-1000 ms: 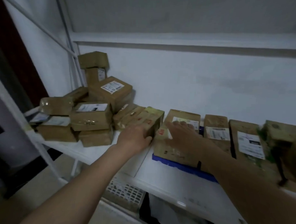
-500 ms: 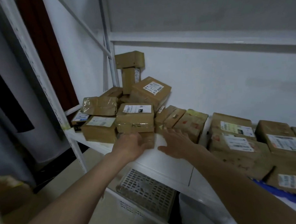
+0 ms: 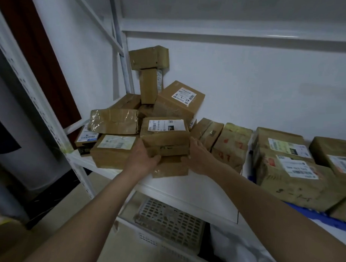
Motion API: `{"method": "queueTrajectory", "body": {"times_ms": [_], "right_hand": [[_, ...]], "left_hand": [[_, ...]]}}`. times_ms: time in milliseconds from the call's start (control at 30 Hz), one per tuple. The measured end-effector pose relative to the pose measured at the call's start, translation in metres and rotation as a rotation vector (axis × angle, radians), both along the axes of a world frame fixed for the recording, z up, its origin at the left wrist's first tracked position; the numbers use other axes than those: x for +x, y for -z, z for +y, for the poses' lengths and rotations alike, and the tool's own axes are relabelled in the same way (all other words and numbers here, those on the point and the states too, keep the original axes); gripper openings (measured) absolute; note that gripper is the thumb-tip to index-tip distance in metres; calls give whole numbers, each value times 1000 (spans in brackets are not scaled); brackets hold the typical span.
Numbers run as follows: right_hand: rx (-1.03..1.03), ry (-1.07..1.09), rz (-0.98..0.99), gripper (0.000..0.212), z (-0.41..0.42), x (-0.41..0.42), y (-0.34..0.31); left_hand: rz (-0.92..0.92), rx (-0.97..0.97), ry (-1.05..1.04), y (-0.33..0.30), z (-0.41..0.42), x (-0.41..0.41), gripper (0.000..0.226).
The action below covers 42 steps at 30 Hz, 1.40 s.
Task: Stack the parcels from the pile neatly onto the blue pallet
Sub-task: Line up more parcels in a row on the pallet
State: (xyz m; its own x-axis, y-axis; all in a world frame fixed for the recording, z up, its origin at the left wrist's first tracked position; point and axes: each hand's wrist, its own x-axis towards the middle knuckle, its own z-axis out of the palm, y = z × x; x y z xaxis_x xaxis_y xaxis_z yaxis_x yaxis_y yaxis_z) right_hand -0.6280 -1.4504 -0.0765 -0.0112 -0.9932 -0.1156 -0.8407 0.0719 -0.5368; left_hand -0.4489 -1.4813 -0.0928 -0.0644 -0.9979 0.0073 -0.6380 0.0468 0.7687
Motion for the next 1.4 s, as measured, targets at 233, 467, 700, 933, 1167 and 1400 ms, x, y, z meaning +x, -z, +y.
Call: {"method": "queueTrajectory", "body": {"times_ms": [233, 467, 700, 933, 1167, 1400], "right_hand": [[57, 161, -342, 60, -42, -1, -4], [68, 147, -558, 44, -51, -11, 1], [-61, 183, -492, 41, -30, -23, -10], [-238, 277, -421, 34, 23, -77, -27], [-389, 428, -430, 32, 70, -163, -49], [-413, 547, -451, 47, 86, -263, -53]], "left_hand": [[184, 121, -105, 3, -37, -6, 68], [330, 163, -173, 2, -30, -12, 66], [389, 46, -164, -24, 5, -18, 55], [420, 4, 76, -45, 29, -65, 52], [427, 8, 292, -58, 37, -156, 62], [388, 68, 434, -55, 19, -261, 54]]}}
